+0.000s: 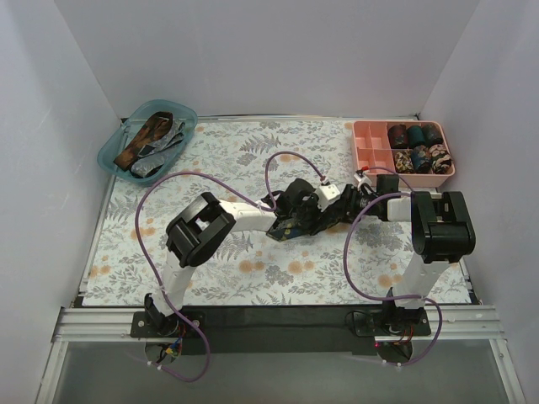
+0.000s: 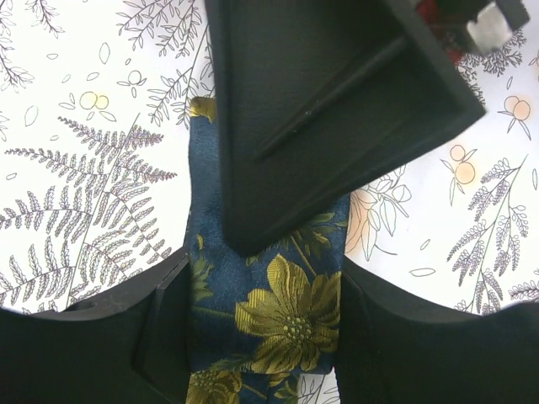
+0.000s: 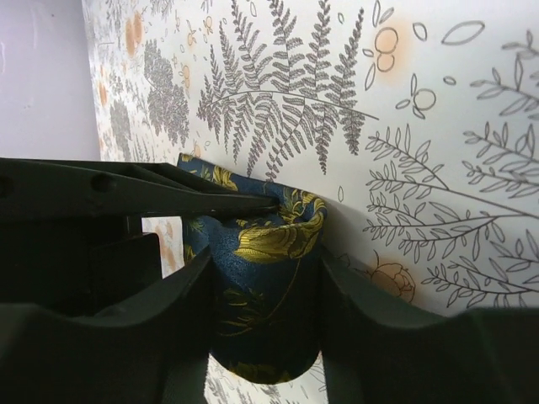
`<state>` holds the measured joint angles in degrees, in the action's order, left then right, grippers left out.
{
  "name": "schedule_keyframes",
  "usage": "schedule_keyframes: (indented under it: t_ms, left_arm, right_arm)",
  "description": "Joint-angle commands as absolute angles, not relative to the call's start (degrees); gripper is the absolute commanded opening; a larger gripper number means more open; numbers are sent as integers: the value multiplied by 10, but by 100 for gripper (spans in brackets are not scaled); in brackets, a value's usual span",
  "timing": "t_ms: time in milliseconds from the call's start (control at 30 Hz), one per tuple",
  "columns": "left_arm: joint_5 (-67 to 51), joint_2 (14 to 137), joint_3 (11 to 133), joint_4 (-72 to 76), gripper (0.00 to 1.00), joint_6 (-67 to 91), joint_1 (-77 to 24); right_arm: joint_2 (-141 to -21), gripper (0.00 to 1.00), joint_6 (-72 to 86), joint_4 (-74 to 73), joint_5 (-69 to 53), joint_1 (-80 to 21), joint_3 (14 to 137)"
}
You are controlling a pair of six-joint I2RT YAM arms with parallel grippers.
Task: Roll the ties
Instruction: Roll the tie
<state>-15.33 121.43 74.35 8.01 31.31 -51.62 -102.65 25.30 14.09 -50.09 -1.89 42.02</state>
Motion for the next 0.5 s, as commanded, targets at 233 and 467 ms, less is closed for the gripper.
schedule_keyframes:
  t_ms: [233, 467]
  left_arm:
    - [-139, 1228, 708, -17, 61, 352, -533]
    - [-115, 1137, 683, -37, 84, 374, -516]
  right_arm:
    - [-1011, 1, 215, 121, -456, -32, 405]
    - [-963, 1, 119, -16, -317, -36, 466]
